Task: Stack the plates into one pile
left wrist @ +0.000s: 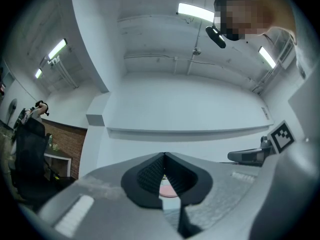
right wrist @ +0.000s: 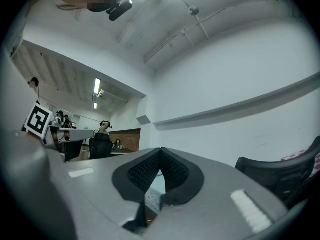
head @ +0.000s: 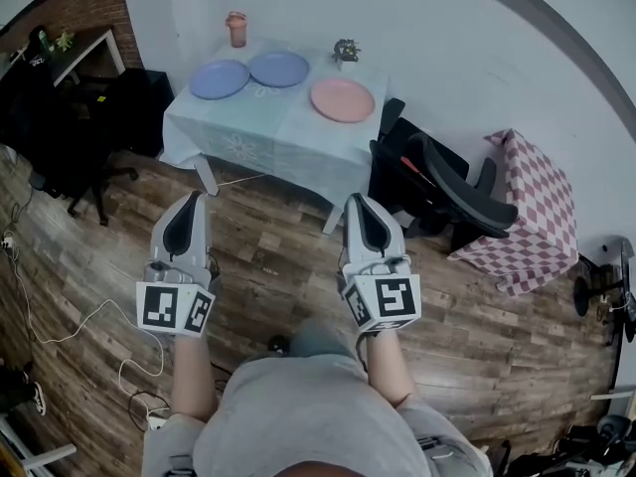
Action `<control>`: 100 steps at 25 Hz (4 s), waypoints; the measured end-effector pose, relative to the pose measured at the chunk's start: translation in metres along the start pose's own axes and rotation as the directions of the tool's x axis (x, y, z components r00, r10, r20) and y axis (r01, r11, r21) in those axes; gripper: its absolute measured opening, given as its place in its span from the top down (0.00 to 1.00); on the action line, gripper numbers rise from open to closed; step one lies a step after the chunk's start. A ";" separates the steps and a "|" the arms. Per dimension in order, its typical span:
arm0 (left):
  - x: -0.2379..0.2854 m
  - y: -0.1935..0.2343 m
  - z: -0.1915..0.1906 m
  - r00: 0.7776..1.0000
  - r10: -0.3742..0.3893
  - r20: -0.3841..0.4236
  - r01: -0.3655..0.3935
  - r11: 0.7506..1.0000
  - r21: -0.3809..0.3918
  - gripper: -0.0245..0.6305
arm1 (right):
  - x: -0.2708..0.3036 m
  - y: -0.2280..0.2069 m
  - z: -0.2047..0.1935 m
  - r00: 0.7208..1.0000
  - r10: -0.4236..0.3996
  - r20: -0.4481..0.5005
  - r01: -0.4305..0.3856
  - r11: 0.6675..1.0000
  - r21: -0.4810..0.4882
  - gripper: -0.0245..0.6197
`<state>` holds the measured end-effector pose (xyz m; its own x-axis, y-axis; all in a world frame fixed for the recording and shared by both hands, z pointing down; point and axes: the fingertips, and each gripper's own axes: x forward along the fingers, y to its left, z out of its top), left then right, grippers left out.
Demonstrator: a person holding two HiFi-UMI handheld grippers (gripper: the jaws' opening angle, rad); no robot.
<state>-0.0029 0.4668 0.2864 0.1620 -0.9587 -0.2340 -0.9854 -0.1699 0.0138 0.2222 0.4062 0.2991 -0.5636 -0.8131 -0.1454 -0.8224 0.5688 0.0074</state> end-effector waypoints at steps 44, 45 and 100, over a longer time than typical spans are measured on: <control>0.335 0.103 -0.077 1.000 0.008 -0.003 -0.008 1.000 0.013 0.96 | 0.315 -0.189 -0.042 0.998 -0.058 -0.001 0.058 0.998 0.032 0.96; 0.341 0.105 -0.079 1.000 0.004 -0.004 -0.004 1.000 0.009 0.96 | 0.319 -0.192 -0.044 0.998 -0.064 -0.003 0.064 0.997 0.032 0.96; 0.603 0.038 -0.496 0.372 -0.562 -0.739 0.386 0.818 -0.427 0.73 | 0.343 -0.363 -0.375 0.454 -0.452 -0.768 0.843 0.496 0.207 0.79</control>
<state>0.0836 -0.2310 0.6280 0.6528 -0.4299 0.6237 -0.7205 -0.6065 0.3361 0.2987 -0.1254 0.6179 0.0567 -0.7212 0.6904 -0.8675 -0.3779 -0.3236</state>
